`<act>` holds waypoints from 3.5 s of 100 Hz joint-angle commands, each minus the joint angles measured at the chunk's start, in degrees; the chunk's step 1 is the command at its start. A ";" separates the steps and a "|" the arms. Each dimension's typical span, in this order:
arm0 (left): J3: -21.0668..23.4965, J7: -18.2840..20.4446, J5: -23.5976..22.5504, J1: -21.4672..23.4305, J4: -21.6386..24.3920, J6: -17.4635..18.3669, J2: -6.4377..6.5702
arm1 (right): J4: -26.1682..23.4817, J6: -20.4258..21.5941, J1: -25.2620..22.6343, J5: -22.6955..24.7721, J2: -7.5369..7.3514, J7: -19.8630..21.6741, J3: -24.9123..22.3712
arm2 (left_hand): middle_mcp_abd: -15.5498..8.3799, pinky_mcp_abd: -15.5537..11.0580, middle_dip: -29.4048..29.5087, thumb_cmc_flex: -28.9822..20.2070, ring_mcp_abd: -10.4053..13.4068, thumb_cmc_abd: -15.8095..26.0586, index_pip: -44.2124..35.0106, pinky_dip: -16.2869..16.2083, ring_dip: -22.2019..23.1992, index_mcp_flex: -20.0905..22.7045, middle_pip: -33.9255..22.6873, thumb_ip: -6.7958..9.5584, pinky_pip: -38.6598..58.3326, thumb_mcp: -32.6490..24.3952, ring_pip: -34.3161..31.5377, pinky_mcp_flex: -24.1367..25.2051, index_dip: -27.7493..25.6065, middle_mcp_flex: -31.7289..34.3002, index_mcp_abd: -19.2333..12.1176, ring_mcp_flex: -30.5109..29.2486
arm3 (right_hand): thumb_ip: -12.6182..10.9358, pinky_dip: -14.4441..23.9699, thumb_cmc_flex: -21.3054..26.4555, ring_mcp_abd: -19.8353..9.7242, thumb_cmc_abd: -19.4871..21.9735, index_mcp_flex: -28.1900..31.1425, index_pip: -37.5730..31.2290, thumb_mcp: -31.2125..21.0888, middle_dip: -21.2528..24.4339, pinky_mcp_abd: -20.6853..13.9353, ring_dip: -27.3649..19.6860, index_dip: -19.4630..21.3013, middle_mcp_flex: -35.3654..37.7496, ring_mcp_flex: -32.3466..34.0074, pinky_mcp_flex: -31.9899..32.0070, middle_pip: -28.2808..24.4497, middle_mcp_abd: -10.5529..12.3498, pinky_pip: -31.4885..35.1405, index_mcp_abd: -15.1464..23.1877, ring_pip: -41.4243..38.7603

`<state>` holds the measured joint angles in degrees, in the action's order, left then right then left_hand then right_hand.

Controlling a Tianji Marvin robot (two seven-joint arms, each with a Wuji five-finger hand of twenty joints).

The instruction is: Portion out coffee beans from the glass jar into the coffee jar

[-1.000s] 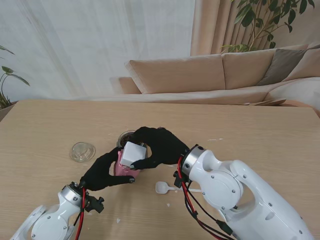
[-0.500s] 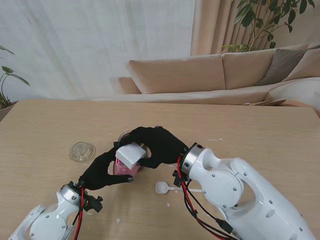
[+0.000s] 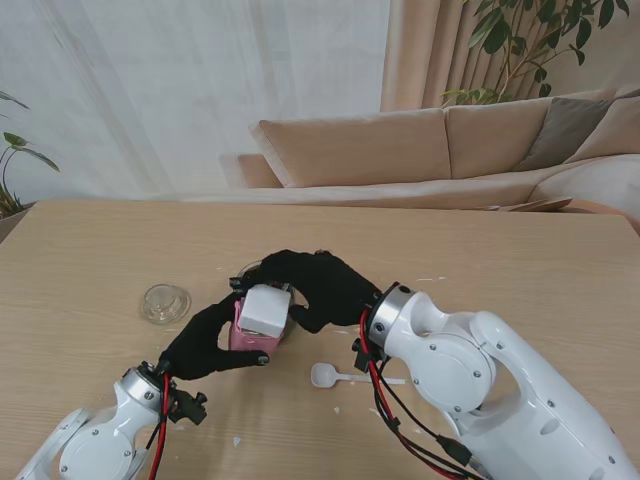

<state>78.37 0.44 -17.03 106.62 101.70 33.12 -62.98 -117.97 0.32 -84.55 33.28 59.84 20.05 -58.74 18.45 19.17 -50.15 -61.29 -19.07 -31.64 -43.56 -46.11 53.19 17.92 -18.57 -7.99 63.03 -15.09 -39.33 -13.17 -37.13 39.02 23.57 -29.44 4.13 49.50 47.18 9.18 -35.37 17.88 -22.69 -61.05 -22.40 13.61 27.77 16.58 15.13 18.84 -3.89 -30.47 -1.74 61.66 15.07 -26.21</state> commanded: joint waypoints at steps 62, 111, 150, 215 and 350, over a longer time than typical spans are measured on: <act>-0.57 0.77 -0.45 0.48 1.16 -0.65 -0.26 | -1.00 -5.45 -2.57 2.25 0.53 -2.76 1.04 | -7.95 -1.93 -2.33 -9.74 0.72 7.40 -14.18 -0.65 1.53 4.77 -10.85 1.53 2.63 -19.35 -0.14 -0.58 -5.47 6.21 -12.00 -1.15 | 0.23 1.55 -31.56 1.99 8.68 7.88 2.74 27.41 -6.60 0.75 1.10 15.58 3.56 0.58 -1.18 -7.08 -6.93 1.64 -28.11 -2.98; -0.63 1.30 0.03 0.60 1.34 -0.97 -0.16 | 0.05 -1.99 -0.81 -0.54 0.34 -1.59 1.41 | -8.06 -1.93 -2.32 -9.79 0.77 7.44 -14.12 -0.66 1.51 4.75 -10.84 1.53 2.63 -19.35 -0.13 -0.58 -5.52 6.20 -12.03 -1.19 | -3.43 -0.05 1.49 -0.72 12.52 17.75 -2.00 7.19 -1.61 0.34 0.04 12.57 4.65 1.21 -0.21 -0.87 -1.71 1.00 -4.51 -1.91; -0.45 1.40 0.19 0.62 1.24 -0.77 -0.15 | 0.36 -3.09 0.55 -2.04 0.07 0.34 1.96 | -8.03 -1.93 -2.32 -9.75 0.74 7.43 -14.03 -0.66 1.51 4.70 -10.85 1.51 2.63 -19.37 -0.10 -0.58 -5.55 6.22 -12.02 -1.16 | -0.15 -0.06 10.79 -0.13 9.86 10.77 -6.65 -0.86 2.00 -0.62 -0.91 -2.48 4.63 0.07 0.14 0.07 -0.44 0.27 3.54 -1.14; -0.14 1.37 -0.10 0.70 1.34 -0.77 -0.14 | -2.24 -1.14 -0.06 0.07 -1.22 5.84 -0.41 | -8.07 -1.93 -2.32 -9.71 0.80 7.23 -13.92 -0.67 1.52 4.68 -10.79 1.50 2.62 -19.64 -0.01 -0.59 -5.63 6.16 -12.02 -1.19 | -2.07 -0.05 -2.17 0.33 -1.64 -8.92 3.71 1.25 3.21 -1.65 -2.00 -7.22 -5.01 -3.89 1.89 4.46 0.31 -2.75 -1.81 3.97; -0.35 1.45 -0.54 0.93 2.42 -1.97 -0.12 | -2.39 -3.12 -1.49 3.07 0.16 -1.23 1.65 | -7.86 -1.75 -2.35 -9.63 0.71 7.38 -13.87 -0.54 1.38 4.56 -10.69 1.60 2.28 -19.18 -0.07 -0.57 -5.59 6.00 -11.87 -0.75 | -4.10 0.83 -10.15 0.32 5.62 18.47 -0.69 14.70 -6.79 2.08 3.92 20.98 13.11 9.73 -3.79 -7.07 -2.96 6.11 -18.23 -8.92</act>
<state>77.96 0.81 -17.36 107.16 103.48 31.25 -62.92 -120.04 -3.42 -85.77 35.82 60.18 17.51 -56.79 18.43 18.73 -50.15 -61.29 -19.07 -31.79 -43.67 -46.11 53.21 17.92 -18.87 -8.60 63.08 -15.69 -39.19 -13.05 -37.19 39.02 23.60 -29.44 2.58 50.75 31.85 10.73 -32.05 32.06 -21.50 -39.20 -29.79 15.17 30.80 38.79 26.03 26.77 -8.00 -38.89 -6.27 66.77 -9.37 -34.93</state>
